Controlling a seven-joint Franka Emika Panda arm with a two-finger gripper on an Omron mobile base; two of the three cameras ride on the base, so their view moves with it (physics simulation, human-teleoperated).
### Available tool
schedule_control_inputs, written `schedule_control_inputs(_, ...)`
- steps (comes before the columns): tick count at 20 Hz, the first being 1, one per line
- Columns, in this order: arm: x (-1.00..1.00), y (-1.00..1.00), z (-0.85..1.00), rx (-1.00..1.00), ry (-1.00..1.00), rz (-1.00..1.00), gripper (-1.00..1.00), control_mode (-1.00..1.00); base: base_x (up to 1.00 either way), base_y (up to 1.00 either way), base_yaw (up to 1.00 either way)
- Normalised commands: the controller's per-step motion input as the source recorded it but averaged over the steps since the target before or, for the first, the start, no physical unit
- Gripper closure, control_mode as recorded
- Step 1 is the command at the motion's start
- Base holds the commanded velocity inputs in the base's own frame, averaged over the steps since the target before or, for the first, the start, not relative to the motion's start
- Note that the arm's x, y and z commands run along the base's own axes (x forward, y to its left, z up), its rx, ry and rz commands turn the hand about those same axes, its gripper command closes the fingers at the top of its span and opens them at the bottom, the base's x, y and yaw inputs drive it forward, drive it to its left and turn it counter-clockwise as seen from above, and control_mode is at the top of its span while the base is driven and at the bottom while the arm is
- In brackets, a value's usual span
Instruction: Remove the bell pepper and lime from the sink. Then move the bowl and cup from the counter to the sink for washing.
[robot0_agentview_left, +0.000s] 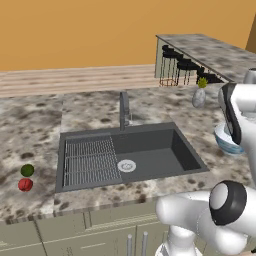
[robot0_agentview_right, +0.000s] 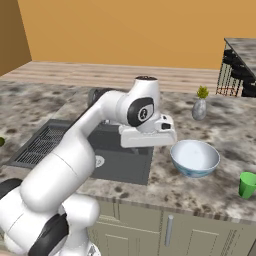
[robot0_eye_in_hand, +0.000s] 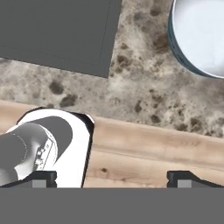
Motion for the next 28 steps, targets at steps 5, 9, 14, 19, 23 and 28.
schedule_control_inputs(5,0.22,-0.07,-0.11,0.03,0.0,0.04,-1.0,-1.0,0.0,0.0,0.0)
schedule_control_inputs(9,0.2,-0.01,-0.18,0.1,0.0,0.0,-1.0,-1.0,0.0,0.0,0.0)
schedule_control_inputs(14,0.22,-0.07,-0.19,0.03,0.0,0.0,-1.0,-1.0,0.0,0.0,0.0)
schedule_control_inputs(19,0.25,-0.11,-0.12,-0.09,0.0,0.0,-1.0,-1.0,0.0,0.0,0.0)
schedule_control_inputs(23,0.21,-0.09,-0.23,-0.07,-0.01,0.0,-1.0,-1.0,0.0,0.0,0.0)
schedule_control_inputs(28,0.21,-0.04,-0.3,0.0,0.0,0.0,-1.0,-1.0,0.0,0.0,0.0)
